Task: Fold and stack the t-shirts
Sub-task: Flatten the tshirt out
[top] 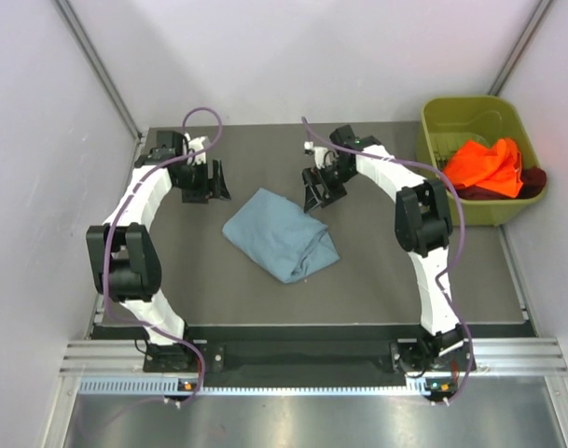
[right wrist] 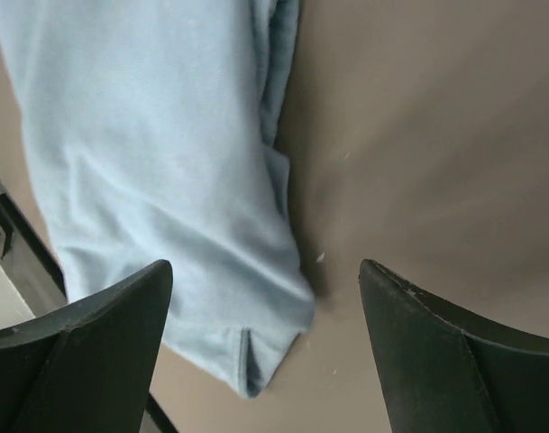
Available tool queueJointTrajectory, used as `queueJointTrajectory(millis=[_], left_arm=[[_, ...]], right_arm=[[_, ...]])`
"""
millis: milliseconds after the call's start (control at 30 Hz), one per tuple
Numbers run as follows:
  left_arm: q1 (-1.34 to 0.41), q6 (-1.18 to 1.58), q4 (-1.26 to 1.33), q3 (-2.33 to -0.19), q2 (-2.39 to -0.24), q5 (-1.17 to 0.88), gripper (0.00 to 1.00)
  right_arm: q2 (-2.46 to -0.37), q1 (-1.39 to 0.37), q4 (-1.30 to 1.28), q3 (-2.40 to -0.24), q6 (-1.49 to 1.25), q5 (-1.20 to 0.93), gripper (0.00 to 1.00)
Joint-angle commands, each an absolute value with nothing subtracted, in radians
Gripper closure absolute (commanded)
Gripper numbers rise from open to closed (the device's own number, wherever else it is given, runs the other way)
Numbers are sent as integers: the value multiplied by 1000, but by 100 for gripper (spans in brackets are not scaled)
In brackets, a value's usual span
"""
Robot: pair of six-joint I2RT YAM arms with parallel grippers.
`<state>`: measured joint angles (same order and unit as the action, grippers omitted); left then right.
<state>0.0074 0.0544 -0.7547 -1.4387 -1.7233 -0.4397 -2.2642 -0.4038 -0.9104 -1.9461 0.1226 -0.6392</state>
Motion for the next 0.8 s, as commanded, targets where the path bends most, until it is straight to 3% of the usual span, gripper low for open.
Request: queueJointTrajectory(millis=[0, 133, 300, 367, 400, 433, 500, 633, 767], left_arm=[[11, 28, -776, -1491, -1758, -402, 19], [3, 45, -762, -1517, -1764, -396, 20], [3, 46, -753, -1548, -1802, -354, 17], [3, 51, -746, -1552, -1810, -351, 17], [3, 51, -746, -1558, -1815, -353, 17], [3, 52, -746, -1562, -1821, -354, 16], [3, 67, -741, -1562, -1825, -359, 14], [8, 95, -742, -1562, -1832, -379, 1], [44, 172, -713, -1565, -1832, -469, 1]], right_arm=[[-2302, -436, -902, -2064, 147, -670, 16], [-2353, -448, -899, -2097, 147, -676, 25], [-2394, -459, -931, -2115, 179, -707, 27], [-2402, -466, -937, -2115, 192, -704, 35], [-2405, -472, -940, -2114, 198, -703, 44], [-2405, -477, -942, -2114, 210, -696, 76], [-2401, -480, -937, -2114, 206, -655, 99], [-2358, -460, -942, -2143, 216, -600, 100], [-2298, -397, -928, -2233, 224, -499, 100]])
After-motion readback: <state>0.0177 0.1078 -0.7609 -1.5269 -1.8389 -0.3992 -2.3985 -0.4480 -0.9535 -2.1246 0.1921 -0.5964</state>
